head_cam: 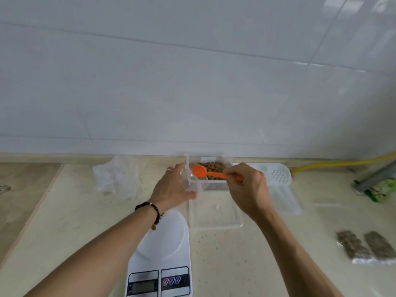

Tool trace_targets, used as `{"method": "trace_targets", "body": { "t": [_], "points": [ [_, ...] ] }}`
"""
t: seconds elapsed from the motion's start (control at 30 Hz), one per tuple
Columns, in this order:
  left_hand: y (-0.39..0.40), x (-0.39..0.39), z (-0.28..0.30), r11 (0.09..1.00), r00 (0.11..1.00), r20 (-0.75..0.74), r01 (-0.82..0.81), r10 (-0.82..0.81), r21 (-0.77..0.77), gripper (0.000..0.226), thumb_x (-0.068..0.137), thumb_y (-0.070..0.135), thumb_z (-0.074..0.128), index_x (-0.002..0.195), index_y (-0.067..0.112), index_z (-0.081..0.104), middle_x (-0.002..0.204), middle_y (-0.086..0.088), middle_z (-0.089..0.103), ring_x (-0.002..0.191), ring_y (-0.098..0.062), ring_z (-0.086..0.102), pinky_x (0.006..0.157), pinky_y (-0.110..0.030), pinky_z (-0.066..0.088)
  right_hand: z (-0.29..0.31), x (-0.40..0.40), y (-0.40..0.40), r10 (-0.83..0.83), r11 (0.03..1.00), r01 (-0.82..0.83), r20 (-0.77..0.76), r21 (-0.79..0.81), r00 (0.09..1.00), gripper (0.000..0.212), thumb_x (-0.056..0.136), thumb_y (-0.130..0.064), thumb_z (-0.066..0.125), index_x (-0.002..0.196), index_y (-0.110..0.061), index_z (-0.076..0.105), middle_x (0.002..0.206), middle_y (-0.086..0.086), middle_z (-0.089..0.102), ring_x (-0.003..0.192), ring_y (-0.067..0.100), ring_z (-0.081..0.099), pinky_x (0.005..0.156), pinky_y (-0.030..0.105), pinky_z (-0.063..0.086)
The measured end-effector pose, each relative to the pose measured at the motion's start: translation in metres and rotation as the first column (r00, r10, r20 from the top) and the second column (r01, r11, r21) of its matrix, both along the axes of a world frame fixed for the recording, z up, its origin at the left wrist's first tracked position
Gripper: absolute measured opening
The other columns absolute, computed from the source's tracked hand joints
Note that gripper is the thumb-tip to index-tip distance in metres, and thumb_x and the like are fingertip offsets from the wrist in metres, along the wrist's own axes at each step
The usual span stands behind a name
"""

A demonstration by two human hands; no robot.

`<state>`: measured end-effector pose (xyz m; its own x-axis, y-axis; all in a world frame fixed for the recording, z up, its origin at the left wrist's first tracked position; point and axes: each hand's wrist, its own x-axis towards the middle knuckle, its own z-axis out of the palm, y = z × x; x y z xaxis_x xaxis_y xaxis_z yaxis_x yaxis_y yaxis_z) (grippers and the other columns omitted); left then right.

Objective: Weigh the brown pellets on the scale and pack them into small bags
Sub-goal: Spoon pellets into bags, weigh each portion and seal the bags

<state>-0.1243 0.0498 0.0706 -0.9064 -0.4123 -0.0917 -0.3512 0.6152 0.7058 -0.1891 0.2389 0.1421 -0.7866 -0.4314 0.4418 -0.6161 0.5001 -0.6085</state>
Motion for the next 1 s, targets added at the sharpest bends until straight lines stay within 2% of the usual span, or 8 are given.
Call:
{"method": "trace_targets", "body": {
  "t": [0.1, 0.23, 0.3, 0.4, 0.53, 0.67, 0.8, 1.0],
  "points": [
    [-0.002, 0.017, 0.003, 0.994, 0.994, 0.011, 0.105, -0.105, -0.015, 0.093, 0.067, 0.044, 0.082, 0.143, 0.028, 0.031, 0.118, 0.0, 0.044, 0.1, -0.017, 0.052, 0.081, -0.029, 0.046, 0.008, 0.035, 0.008, -0.193, 0.965, 0.228, 0.241, -0.128, 0.951, 0.022, 0.081, 0.0, 0.06, 0.081, -0.015, 0.076, 0.072, -0.004, 0.069, 0.066, 0.008, 0.059, 0.058, 0.01, 0.041],
    [0.008, 0.036, -0.001, 0.959, 0.963, 0.019, 0.27, -0.269, -0.082, 0.1, 0.065, 0.048, 0.083, 0.145, 0.028, 0.027, 0.13, -0.002, 0.043, 0.116, -0.02, 0.05, 0.093, -0.037, 0.048, -0.018, 0.074, 0.029, -0.357, 0.747, 0.605, 0.602, -0.275, 0.714, 0.027, 0.081, 0.001, 0.051, 0.084, -0.014, 0.073, 0.064, 0.003, 0.061, 0.053, 0.013, 0.052, 0.051, 0.025, 0.042],
    [0.015, 0.044, -0.005, 0.928, 0.939, 0.037, 0.345, -0.343, -0.137, 0.101, 0.064, 0.05, 0.083, 0.145, 0.026, 0.027, 0.132, -0.004, 0.043, 0.12, -0.021, 0.049, 0.095, -0.041, 0.047, -0.043, 0.098, 0.041, -0.385, 0.629, 0.734, 0.717, -0.257, 0.581, 0.027, 0.083, 0.003, 0.048, 0.088, -0.009, 0.072, 0.066, 0.008, 0.058, 0.049, 0.014, 0.048, 0.045, 0.024, 0.039],
    [0.024, 0.052, -0.012, 0.883, 0.905, 0.085, 0.426, -0.418, -0.197, 0.106, 0.063, 0.054, 0.081, 0.147, 0.023, 0.024, 0.139, -0.008, 0.04, 0.126, -0.024, 0.047, 0.098, -0.045, 0.046, -0.083, 0.134, 0.058, -0.406, 0.476, 0.868, 0.842, -0.137, 0.356, 0.026, 0.086, 0.003, 0.049, 0.093, -0.007, 0.071, 0.074, 0.008, 0.061, 0.056, 0.016, 0.05, 0.048, 0.026, 0.04],
    [0.028, 0.054, -0.023, 0.834, 0.874, 0.139, 0.487, -0.466, -0.26, 0.106, 0.065, 0.058, 0.078, 0.146, 0.018, 0.024, 0.135, -0.009, 0.041, 0.126, -0.025, 0.046, 0.099, -0.046, 0.044, -0.126, 0.169, 0.073, -0.426, 0.407, 0.913, 0.885, 0.002, 0.188, 0.02, 0.084, 0.001, 0.057, 0.092, -0.007, 0.073, 0.079, 0.009, 0.066, 0.067, 0.018, 0.054, 0.059, 0.03, 0.046],
    [0.025, 0.055, -0.028, 0.801, 0.862, 0.162, 0.506, -0.48, -0.319, 0.104, 0.067, 0.059, 0.076, 0.147, 0.017, 0.025, 0.134, -0.009, 0.043, 0.126, -0.027, 0.044, 0.099, -0.044, 0.042, -0.142, 0.179, 0.077, -0.561, 0.478, 0.86, 0.815, 0.177, 0.144, 0.017, 0.082, -0.012, 0.059, 0.078, -0.019, 0.074, 0.075, 0.001, 0.065, 0.069, 0.017, 0.056, 0.066, 0.032, 0.048],
    [0.022, 0.054, -0.031, 0.793, 0.864, 0.168, 0.502, -0.475, -0.343, 0.1, 0.067, 0.061, 0.075, 0.143, 0.016, 0.028, 0.133, -0.01, 0.043, 0.123, -0.028, 0.044, 0.097, -0.041, 0.042, -0.139, 0.167, 0.074, -0.711, 0.516, 0.783, 0.683, 0.348, 0.165, 0.024, 0.078, -0.027, 0.051, 0.086, -0.028, 0.074, 0.082, 0.0, 0.067, 0.089, 0.026, 0.06, 0.083, 0.045, 0.053],
    [0.029, 0.045, -0.048, 0.779, 0.874, 0.233, 0.485, -0.426, -0.396, 0.109, 0.062, 0.073, 0.069, 0.142, 0.016, 0.024, 0.137, -0.01, 0.041, 0.125, -0.027, 0.042, 0.104, -0.043, 0.037, -0.13, 0.154, 0.062, -0.67, 0.701, 0.65, 0.585, 0.295, 0.457, 0.022, 0.088, -0.026, 0.055, 0.103, -0.023, 0.071, 0.115, 0.007, 0.064, 0.107, 0.027, 0.056, 0.095, 0.044, 0.047]
  ]
}}
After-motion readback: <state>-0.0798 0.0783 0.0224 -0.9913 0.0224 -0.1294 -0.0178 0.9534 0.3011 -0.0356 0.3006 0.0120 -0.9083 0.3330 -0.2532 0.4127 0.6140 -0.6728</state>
